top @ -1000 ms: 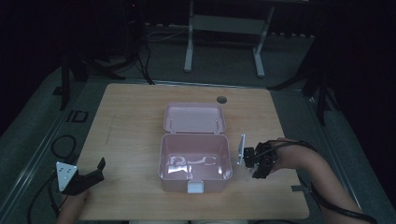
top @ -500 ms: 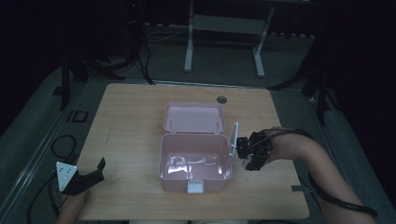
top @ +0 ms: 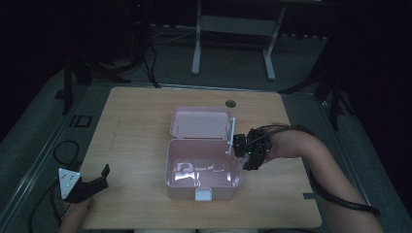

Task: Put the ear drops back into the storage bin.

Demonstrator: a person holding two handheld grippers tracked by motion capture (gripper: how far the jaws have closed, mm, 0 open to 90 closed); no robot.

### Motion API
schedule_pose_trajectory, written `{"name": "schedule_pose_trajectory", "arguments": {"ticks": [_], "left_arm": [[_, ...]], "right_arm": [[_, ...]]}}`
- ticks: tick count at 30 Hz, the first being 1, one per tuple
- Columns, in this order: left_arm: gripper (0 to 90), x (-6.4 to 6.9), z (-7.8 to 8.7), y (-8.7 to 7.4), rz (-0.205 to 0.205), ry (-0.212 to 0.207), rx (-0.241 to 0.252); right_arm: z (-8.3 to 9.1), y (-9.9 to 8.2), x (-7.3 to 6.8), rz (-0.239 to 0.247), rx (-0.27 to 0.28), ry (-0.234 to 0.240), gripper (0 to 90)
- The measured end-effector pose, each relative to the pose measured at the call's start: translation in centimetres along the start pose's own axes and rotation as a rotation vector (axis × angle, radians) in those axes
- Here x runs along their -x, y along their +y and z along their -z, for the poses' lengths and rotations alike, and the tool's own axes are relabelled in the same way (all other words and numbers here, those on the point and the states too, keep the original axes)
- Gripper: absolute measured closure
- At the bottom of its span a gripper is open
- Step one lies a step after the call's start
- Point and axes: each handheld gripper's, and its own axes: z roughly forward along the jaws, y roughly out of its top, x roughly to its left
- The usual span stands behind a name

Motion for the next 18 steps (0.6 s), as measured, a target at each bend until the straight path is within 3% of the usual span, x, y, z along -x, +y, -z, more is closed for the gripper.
{"name": "schedule_pose_trajectory", "arguments": {"ticks": [9, 18], "left_arm": [[0.4, 0.0, 0.0, 0.0, 0.001, -0.003, 0.0], [0.4, 0.0, 0.0, 0.0, 0.0, -0.004, 0.0]], "right_arm": [[-0.4, 1.9, 0.2, 0.026, 0.014, 0.007, 59.6], [-3.2, 3.8, 0.5, 0.057, 0.001, 0.044, 59.7]]}}
